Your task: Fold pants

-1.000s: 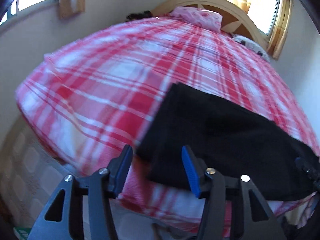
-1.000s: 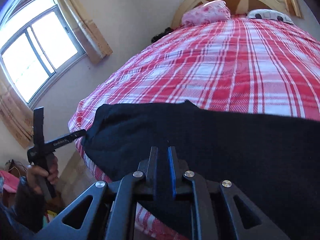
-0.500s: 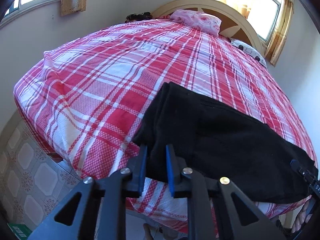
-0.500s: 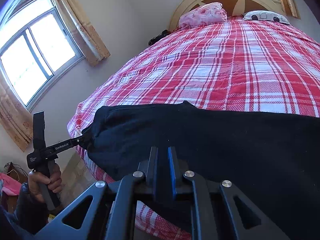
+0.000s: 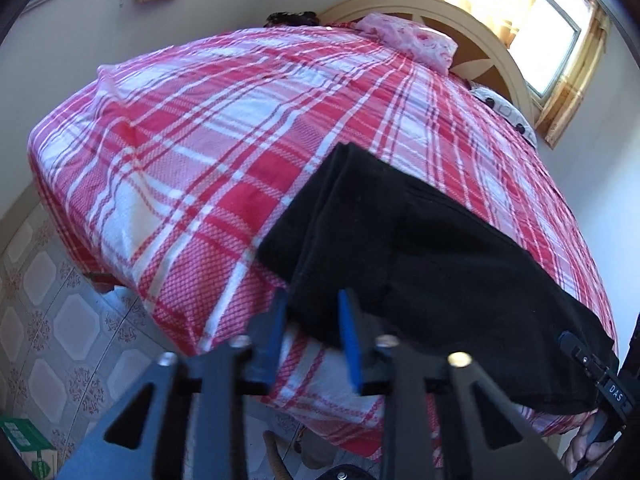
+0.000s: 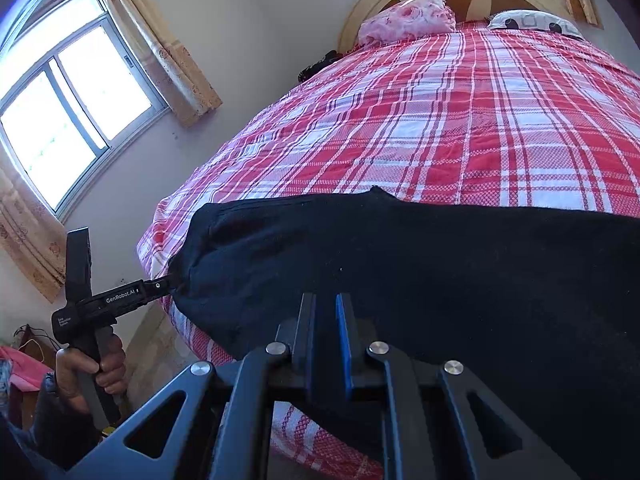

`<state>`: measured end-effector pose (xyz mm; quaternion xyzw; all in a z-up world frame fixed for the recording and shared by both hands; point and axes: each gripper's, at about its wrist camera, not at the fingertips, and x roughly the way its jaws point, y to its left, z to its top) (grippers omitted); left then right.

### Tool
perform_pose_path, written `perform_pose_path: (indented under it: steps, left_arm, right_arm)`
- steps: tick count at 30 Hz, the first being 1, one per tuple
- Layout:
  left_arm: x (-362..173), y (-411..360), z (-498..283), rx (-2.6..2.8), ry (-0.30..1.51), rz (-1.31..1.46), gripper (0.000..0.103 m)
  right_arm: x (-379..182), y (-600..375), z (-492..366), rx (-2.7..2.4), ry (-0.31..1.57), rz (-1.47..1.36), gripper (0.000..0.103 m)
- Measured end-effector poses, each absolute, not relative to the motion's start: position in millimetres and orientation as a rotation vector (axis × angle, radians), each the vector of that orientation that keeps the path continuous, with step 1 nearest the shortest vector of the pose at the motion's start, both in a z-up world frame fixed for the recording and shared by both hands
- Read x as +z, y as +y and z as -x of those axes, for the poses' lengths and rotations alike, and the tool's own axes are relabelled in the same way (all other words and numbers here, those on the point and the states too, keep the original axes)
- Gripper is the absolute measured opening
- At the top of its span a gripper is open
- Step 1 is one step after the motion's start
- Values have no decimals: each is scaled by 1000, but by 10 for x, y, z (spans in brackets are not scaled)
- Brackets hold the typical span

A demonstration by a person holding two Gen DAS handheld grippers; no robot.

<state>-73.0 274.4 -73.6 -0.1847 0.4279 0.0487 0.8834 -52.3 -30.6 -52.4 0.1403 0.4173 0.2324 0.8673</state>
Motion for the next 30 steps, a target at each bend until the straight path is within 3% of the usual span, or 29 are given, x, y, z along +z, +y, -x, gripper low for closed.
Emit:
perform_pose_path:
  steps: [11,16,20,21,26,30]
  left_arm:
    - [-219,2765,501,85,736,223,15]
    - [-502,2907,357,103,832,227,15]
    - [-703,2990,392,129,865,262,25]
    - [-663,3027,411,149,867,273,31]
    - [-283,3174,549,332,778,233,42]
    - [-45,2774,496,249,698,112,44]
  right_arm:
    - [-469,-287,530,475,855,-278,11]
    - [-467,-186,545,516,853,-265,11]
    - [-672,-7,583,566,934,-255,11]
    - [-739,54,597,579,962,-246,11]
    - [-654,90,667,641,933,-249,12]
    - [-556,-51,714,596,860,-284,12]
